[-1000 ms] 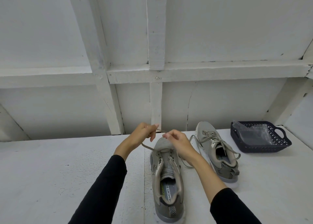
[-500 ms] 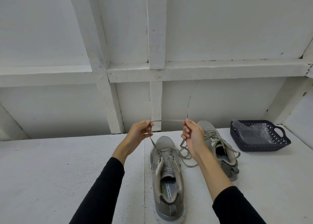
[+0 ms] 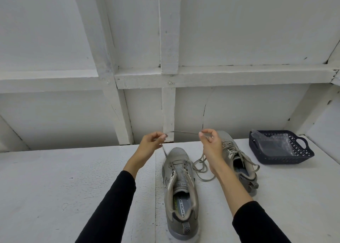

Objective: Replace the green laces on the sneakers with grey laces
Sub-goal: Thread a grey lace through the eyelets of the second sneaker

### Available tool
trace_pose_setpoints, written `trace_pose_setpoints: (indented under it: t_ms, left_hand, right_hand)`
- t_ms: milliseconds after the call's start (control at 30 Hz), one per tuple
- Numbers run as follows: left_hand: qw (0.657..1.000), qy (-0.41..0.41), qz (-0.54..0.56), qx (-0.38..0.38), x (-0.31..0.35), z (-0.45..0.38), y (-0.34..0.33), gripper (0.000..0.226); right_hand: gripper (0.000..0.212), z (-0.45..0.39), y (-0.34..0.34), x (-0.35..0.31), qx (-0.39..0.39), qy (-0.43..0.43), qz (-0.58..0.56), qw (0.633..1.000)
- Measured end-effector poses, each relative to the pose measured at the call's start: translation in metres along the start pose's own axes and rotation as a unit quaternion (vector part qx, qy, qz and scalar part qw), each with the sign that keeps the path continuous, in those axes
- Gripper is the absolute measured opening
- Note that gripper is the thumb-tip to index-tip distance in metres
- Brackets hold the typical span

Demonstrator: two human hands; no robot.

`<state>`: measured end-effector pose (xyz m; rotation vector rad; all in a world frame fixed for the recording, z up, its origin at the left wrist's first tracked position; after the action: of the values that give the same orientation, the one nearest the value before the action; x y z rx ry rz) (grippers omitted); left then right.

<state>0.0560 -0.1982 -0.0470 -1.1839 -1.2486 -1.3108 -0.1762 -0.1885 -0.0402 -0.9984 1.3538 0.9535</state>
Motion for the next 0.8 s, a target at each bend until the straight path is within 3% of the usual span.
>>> trace_pose_setpoints:
  t_ms: [100, 267, 500, 633, 733, 800]
  left_hand:
    - [0.994, 0.018, 0.109, -0.021, 0.003, -0.001, -0.002, 0.016]
    - [0.981, 0.062, 0.18, -0.04, 0.002, 0.003, -0.011, 0.021]
    - [0.982, 0.087, 0.166, 0.001, 0.003, 0.003, -0.006, 0.027]
    - [0.943, 0.14, 0.284, 0.106, -0.015, 0.0, 0.013, 0.034]
    - [0.919, 0.164, 0.316, 0.167, -0.034, 0.003, 0.029, 0.034]
    - [0.925, 0.177, 0.299, 0.153, -0.041, 0.005, 0.031, 0.031]
  right_hand:
    - [0.014, 0.003, -0.004, -0.006, -0.021, 0.042, 0.068, 0.997]
    - [0.036, 0.002, -0.011, 0.0, -0.049, 0.031, 0.142, 0.988]
    - [0.014, 0.01, -0.021, -0.006, -0.111, -0.039, -0.039, 0.992]
    - [0.008, 0.007, -0.015, -0.01, -0.084, -0.074, -0.167, 0.98]
    - [0.008, 0.006, -0.01, -0.01, -0.069, -0.078, -0.185, 0.977]
    - [0.009, 0.006, -0.007, -0.011, -0.07, -0.056, -0.13, 0.987]
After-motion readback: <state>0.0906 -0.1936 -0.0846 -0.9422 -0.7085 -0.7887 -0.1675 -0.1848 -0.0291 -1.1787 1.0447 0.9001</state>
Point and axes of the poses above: each hand's wrist, its own z-axis away from the middle knuckle, its own y-axis out of the back of the hand, x = y × z, the point moved 10 cm from there along -z, towards the middle knuckle, and after that the axes turned 3 degrees about x, right-handed, at the moved point
